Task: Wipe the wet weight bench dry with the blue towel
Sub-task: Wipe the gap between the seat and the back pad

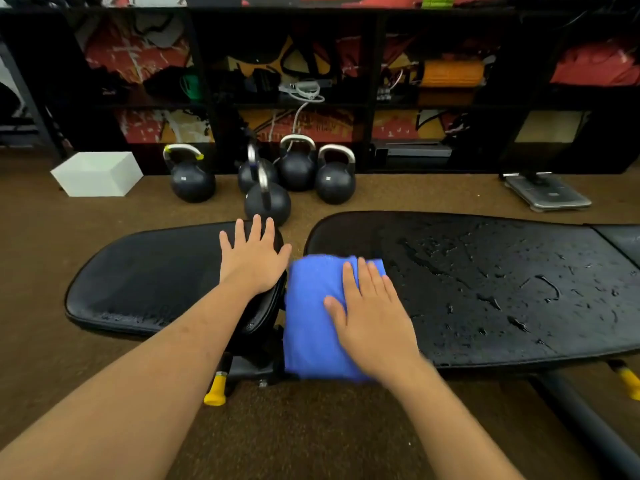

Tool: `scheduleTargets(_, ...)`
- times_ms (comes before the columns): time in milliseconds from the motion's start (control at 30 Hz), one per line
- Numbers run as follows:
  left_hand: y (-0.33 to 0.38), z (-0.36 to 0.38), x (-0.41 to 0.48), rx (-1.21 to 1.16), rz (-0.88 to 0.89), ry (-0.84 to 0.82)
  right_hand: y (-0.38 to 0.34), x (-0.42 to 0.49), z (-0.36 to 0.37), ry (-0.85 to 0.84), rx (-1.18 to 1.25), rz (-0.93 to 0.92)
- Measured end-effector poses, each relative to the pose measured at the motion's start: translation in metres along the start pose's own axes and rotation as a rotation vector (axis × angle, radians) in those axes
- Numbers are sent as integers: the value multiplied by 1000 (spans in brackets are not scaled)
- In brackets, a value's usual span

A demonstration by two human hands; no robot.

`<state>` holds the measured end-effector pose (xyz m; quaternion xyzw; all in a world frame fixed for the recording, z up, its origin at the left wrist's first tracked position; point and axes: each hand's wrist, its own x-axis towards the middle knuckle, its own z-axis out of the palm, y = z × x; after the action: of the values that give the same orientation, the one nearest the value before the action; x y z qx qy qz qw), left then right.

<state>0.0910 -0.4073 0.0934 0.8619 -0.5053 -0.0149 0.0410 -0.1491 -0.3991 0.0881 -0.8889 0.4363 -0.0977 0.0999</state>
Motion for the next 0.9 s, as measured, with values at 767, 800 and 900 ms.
scheduleTargets(767,2,-2,0,20,4,-17,18,-33,-17,-65,-91,-41)
scheduleTargets(800,2,-2,0,22,3,-12,19,-34,-18,-71,-108,-40)
scheduleTargets(900,2,-1,-1,26,3,-6,25,7,-13,-62,-115,-33)
